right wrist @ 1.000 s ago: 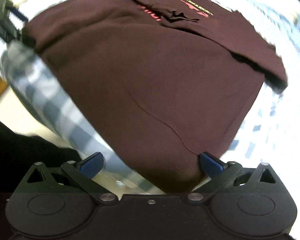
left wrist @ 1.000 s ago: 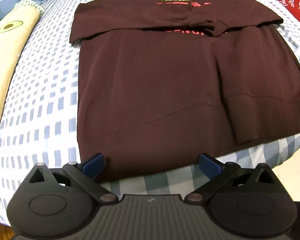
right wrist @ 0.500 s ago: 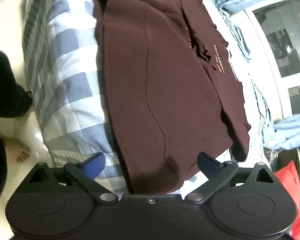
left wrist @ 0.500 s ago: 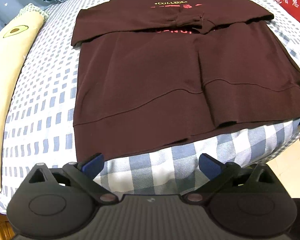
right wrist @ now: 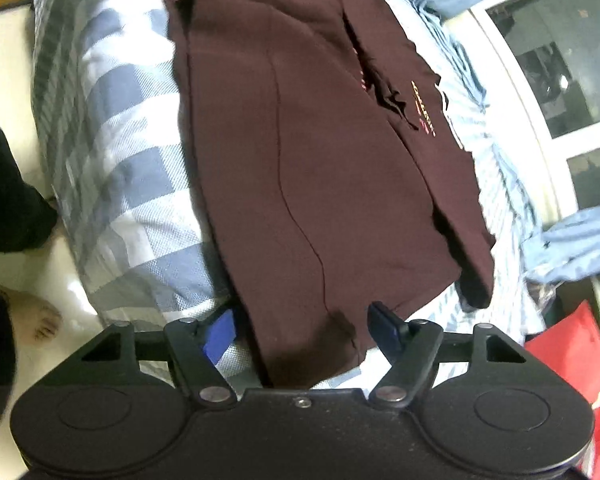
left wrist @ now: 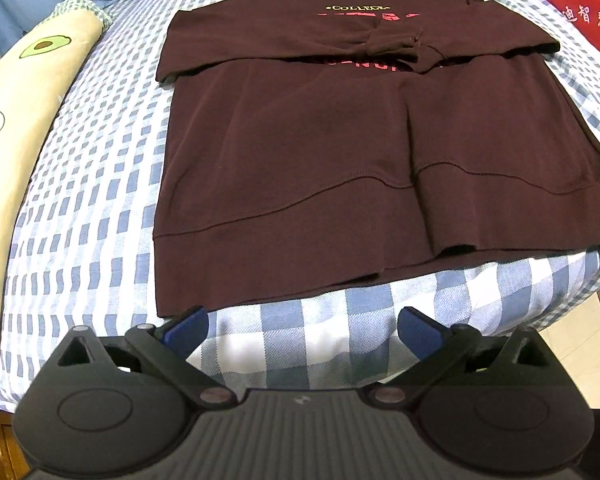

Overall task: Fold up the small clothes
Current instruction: 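Move the right gripper to the sweatshirt hem and close on it, then grasp the hem with the left gripper while the right gripper holds it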

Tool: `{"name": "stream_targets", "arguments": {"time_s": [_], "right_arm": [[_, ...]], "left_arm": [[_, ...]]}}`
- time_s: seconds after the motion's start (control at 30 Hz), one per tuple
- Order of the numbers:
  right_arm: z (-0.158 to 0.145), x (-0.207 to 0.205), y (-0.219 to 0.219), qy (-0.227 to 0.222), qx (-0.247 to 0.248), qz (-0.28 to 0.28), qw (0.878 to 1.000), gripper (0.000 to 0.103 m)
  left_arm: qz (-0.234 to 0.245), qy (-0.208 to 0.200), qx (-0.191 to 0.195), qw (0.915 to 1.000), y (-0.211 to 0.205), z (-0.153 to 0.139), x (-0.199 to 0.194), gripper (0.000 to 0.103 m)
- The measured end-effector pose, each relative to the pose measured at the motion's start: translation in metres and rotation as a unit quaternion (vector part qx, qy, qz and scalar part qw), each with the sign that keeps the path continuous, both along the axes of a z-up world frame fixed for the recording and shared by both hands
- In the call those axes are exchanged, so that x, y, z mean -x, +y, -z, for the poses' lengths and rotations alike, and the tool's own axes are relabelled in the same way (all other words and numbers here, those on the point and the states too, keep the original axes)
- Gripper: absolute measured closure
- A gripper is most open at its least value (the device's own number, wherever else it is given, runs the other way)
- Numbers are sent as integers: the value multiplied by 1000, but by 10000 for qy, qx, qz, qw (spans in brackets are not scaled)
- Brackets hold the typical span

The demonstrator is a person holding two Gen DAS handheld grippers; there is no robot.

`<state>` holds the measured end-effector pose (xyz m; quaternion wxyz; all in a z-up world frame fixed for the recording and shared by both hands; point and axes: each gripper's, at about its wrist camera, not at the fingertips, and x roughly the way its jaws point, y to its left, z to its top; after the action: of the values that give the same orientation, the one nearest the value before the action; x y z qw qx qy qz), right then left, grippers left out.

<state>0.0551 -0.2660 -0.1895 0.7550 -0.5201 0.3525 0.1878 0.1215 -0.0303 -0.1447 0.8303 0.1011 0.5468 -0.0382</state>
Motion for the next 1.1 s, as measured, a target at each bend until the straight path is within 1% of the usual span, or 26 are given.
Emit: {"name": "stream_targets", "arguments": {"time_s": [0.03, 0.07, 0.1, 0.13, 0.2, 0.23, 0.33, 0.4, 0.5, 0.67, 0.8, 0.83, 0.93, 0.97, 1.0, 1.1], "right_arm": [[0, 0, 1, -22, -2, 3, 10000, 32], [-1, -2, 1, 12, -67, 43, 10000, 43], [-4, -5, 0, 123, -186, 108, 9997, 52], [-6, -6, -1, 197, -237, 150, 9994, 71], [-10, -4, 0, 155, -297, 137, 9993, 79], [-14, -4, -1, 124, -356, 152, 9992, 87], [-30, -11, -2, 64, -664, 399, 9970, 93], [-45, -19, -3, 5, -962, 647, 9933, 95], [-72, -34, -1, -149, -1462, 995, 9841, 96], [-107, -52, 4, -328, -2033, 1275, 9702, 96], [-124, -61, 6, -414, -2162, 1333, 9663, 96], [-126, -62, 6, -422, -2181, 1347, 9657, 96], [-132, -62, 4, -454, -2195, 1369, 9649, 96], [-132, -62, 3, -458, -2192, 1373, 9649, 96], [-133, -61, 2, -459, -2188, 1381, 9649, 96], [-132, -58, 0, -439, -2170, 1415, 9649, 96]], "left_arm": [[4, -7, 5, 10000, 1, -1, 1, 1], [4, -19, 22, 10000, 1, -1, 1, 1], [7, -25, 42, 10000, 2, -1, 2, 1], [17, -31, 61, 10000, 2, -1, 2, 1], [75, -49, 111, 9999, 1, -1, 4, 1], [114, -62, 129, 9998, -1, -1, 5, 1], [246, -223, 60, 9994, -8, -2, 9, 1], [373, -358, -66, 9986, -15, -1, 10, 1], [559, -549, -252, 9966, -28, 2, 12, 1], [936, -693, -408, 9924, -52, 10, 8, 1], [1176, -839, -584, 9878, -74, 18, 3, 1], [1160, -894, -711, 9867, -78, 20, 0, 1], [1004, -972, -1329, 9812, -86, 29, -12, 1], [939, -970, -1481, 9797, -86, 32, -16, 1], [875, -962, -1564, 9791, -83, 33, -21, 1], [752, -975, -1612, 9792, -67, 33, -32, 5]]}}
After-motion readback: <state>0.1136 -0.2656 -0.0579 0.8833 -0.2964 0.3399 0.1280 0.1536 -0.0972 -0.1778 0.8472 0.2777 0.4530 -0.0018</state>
